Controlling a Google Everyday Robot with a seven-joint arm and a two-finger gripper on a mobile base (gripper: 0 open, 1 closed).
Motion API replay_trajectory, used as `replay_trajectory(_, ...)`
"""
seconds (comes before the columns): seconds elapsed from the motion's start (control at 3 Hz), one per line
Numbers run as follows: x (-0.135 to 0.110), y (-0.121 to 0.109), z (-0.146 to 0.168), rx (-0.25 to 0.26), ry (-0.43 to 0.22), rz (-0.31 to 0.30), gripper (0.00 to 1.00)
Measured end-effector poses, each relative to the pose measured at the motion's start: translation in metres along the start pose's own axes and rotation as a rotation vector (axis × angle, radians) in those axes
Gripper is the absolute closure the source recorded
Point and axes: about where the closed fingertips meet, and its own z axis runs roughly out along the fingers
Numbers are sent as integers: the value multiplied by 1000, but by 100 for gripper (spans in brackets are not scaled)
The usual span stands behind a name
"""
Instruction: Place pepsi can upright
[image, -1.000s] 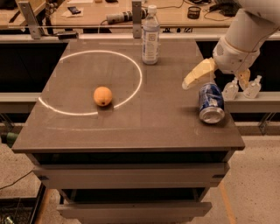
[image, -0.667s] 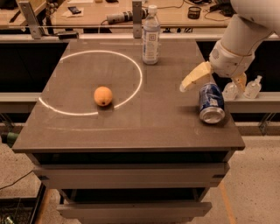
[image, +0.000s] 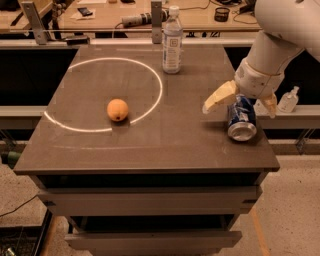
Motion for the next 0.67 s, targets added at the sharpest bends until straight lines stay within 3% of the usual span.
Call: replay_trajectory(0.67,13,-12,12,21,12,25,41)
